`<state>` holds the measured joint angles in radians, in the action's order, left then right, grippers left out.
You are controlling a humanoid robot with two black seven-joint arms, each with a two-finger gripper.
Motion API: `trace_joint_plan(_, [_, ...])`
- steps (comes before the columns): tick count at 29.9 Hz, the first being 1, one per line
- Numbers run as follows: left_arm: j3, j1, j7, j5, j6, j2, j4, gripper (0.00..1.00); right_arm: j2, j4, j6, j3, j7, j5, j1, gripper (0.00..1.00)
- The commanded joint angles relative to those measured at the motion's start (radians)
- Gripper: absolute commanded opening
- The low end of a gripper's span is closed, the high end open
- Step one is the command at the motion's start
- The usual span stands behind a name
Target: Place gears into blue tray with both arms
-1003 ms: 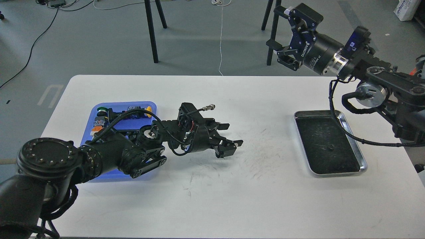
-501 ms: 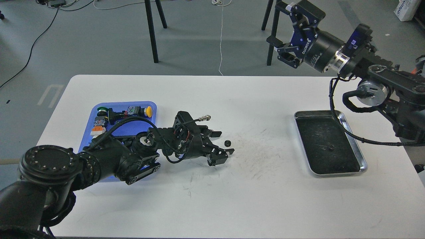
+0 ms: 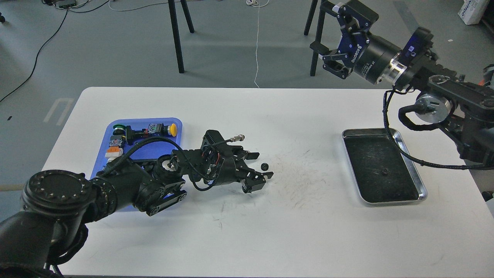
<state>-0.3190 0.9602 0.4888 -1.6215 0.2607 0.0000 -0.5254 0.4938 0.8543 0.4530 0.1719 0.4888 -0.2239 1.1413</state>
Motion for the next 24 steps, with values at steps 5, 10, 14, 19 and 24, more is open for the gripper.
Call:
trace_joint_plan(5, [0.0, -0.001, 0.0, 0.0, 0.0, 0.0, -0.001, 0.51, 0.0, 0.0, 0.001, -0.002, 0.0, 0.0, -0.002, 0.98])
trace_joint_plan(10, [0.0, -0.003, 0.0, -0.001, 0.0, 0.0, -0.001, 0.44, 0.0, 0.0, 0.0, -0.002, 0.0, 0.0, -0.002, 0.98])
trace_joint_plan(14, [0.0, -0.003, 0.0, -0.001, 0.0, 0.0, -0.001, 0.42, 0.0, -0.001, 0.0, -0.002, 0.0, -0.002, -0.002, 0.98])
trace_joint_plan(19, [0.0, -0.003, 0.0, -0.001, 0.0, 0.0, -0.002, 0.37, 0.0, -0.001, 0.0, -0.002, 0.0, 0.0, -0.002, 0.98])
trace_joint_plan(24, [0.0, -0.003, 0.0, -0.003, 0.0, 0.0, -0.004, 0.34, 0.0, -0.001, 0.0, -0.002, 0.0, 0.0, -0.002, 0.98])
